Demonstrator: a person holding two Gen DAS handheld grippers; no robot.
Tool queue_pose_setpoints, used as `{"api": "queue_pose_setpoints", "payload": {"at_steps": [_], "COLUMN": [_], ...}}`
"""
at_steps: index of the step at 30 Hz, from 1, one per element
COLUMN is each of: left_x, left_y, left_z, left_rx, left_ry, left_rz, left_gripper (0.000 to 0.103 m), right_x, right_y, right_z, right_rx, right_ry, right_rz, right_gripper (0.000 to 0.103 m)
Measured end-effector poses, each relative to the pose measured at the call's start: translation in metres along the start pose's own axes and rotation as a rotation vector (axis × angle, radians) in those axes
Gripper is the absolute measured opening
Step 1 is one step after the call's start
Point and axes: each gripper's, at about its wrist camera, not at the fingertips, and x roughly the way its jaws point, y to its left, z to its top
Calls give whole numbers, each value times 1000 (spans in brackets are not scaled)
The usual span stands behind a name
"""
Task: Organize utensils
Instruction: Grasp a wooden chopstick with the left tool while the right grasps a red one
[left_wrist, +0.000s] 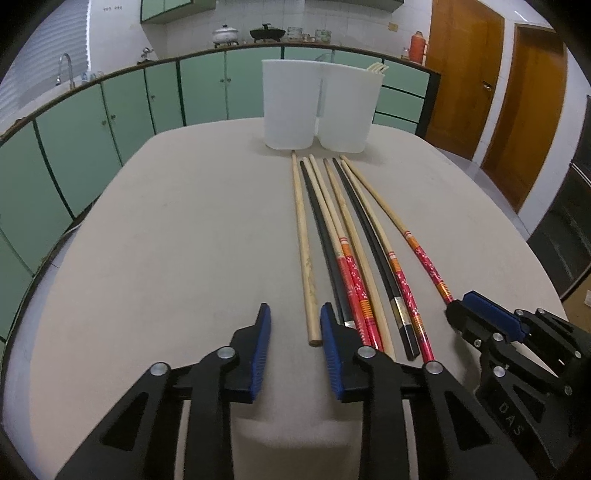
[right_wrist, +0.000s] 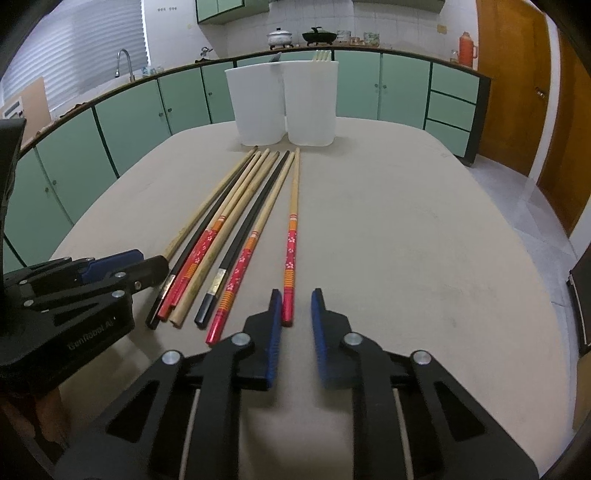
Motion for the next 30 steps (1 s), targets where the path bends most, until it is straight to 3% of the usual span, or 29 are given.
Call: {"api": "queue_pose_setpoints", "payload": {"at_steps": [1, 6, 14, 30], "left_x": [0, -1, -12, -89], "left_y": [-1, -3, 3, 12], "left_z": [0, 0, 5, 71], "left_rx": [4, -5, -16, 32], "left_ry": [-6, -13, -24, -252], "left_rz": [8, 7, -9, 15], "left_gripper": [24, 7, 7, 7], "right_x": [0, 1, -8, -63], "right_y": [0, 0, -7, -25], "right_z": [0, 2, 9, 73], "right_rx": [-2, 7, 18, -18], "right_ry": [-1, -1, -20, -177], "right_rz": [-2, 0, 12, 20], "right_gripper": [5, 5, 5, 5]}}
